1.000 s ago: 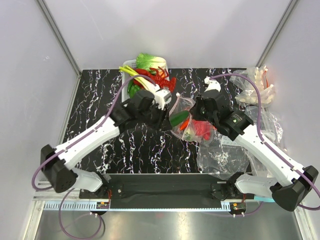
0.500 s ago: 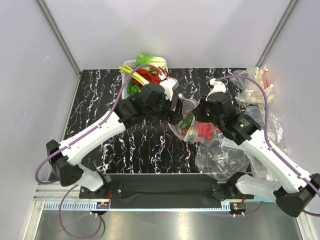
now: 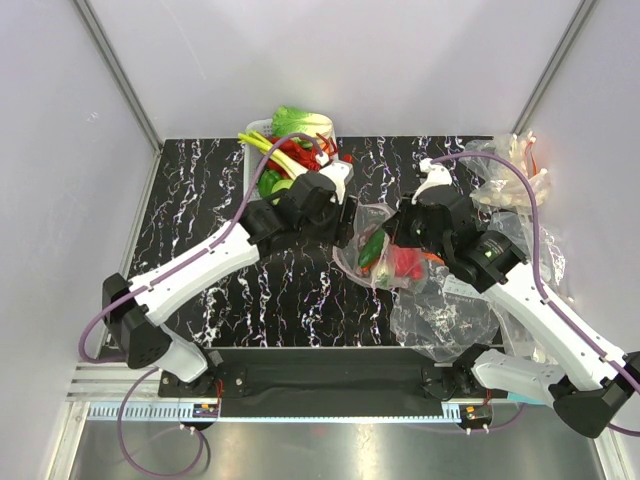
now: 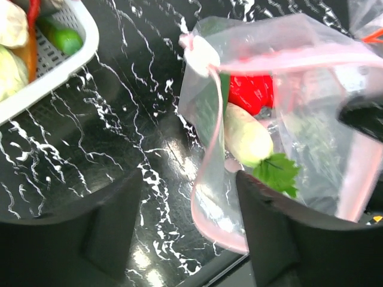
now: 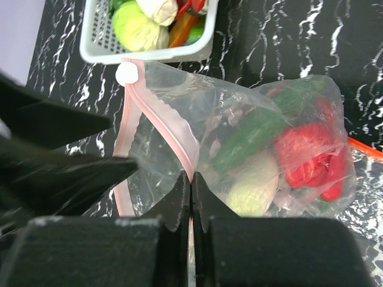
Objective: Place the food in the zip-top bag and seal the zipper
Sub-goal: Place the fake vegetable in the zipper food storage bag, then zip the zipper food storage bag at the center of the board.
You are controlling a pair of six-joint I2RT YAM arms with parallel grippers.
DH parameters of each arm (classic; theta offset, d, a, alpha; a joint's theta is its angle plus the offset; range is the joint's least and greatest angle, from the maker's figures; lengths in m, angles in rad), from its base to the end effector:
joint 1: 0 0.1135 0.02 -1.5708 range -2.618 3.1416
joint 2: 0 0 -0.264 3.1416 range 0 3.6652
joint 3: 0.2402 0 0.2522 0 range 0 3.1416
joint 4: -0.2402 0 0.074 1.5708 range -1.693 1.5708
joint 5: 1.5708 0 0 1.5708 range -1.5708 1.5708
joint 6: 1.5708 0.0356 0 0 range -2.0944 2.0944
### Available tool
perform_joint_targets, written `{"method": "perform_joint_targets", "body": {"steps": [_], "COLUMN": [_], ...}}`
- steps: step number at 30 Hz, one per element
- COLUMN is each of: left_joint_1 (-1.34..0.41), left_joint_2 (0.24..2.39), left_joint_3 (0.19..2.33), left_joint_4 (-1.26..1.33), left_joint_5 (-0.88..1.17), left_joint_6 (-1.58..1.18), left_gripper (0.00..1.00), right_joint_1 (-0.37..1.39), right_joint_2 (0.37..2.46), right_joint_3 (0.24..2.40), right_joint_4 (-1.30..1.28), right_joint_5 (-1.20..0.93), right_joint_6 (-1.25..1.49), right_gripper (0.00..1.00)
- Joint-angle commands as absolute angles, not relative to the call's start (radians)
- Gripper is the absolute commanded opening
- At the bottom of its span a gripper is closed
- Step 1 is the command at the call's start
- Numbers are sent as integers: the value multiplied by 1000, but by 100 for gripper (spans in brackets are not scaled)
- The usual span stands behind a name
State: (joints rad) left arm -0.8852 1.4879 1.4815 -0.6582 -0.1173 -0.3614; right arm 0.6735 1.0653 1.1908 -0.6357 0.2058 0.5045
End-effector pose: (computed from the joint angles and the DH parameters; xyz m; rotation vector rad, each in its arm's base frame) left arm 0.2119 -0.2525 0.3676 0.5288 2.2249 -0.5407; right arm 0.1786 0.1332 0.3815 -0.0507 2.1083 0.5049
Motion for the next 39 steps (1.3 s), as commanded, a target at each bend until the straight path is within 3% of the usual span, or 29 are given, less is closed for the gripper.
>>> {"method": "perform_joint_targets", "body": {"steps": [1, 2, 4, 6, 7, 9, 17, 21, 24, 25, 29, 36, 39], "left_joint_1": [-884, -881, -881, -881, -879, -874, -859, -856, -853, -853, -851, -847, -842], "left_joint_2": [1497, 1493, 1486, 1488, 1485, 1457, 1287, 1227, 1195, 1192, 1201, 1255, 1253], "left_joint_3": [1462, 1448, 1425, 1424, 1424, 1428, 1424, 1395, 1361, 1336, 1272, 1275, 1284], "left_joint_4": [-583, -548, -526, -522, -526, -537, -526, -525, -491, -479, -401, -379, -384], "left_joint_5": [-137, -130, -107, -109, -110, -113, -38, -58, -63, -61, -57, -63, -69], "left_joint_6": [-382, -387, -397, -403, -405, -413, -452, -488, -521, -531, -589, -618, -627], "left_gripper": [63, 63, 51, 32, 14, 1, 0, 0, 0, 0, 0, 2, 6], "right_joint_1": [669, 669, 669, 670, 669, 669, 673, 684, 693, 696, 736, 923, 963], "right_joint_2": [1065, 1068, 1068, 1065, 1062, 1069, 1146, 1126, 1129, 1127, 1138, 1175, 1222], "right_joint_3": [1235, 1235, 1232, 1229, 1230, 1241, 1267, 1217, 1192, 1178, 1160, 1187, 1223], "right_joint_4": [-618, -614, -603, -595, -592, -586, -539, -474, -436, -424, -379, -409, -478], "right_joint_5": [123, 83, 60, 51, 42, -27, -345, -403, -446, -462, -454, -253, -83], "right_joint_6": [480, 462, 453, 451, 451, 436, 360, 357, 359, 364, 368, 281, 253], "right_gripper": [0, 0, 0, 0, 0, 0, 0, 12, 33, 47, 69, 87, 87]}}
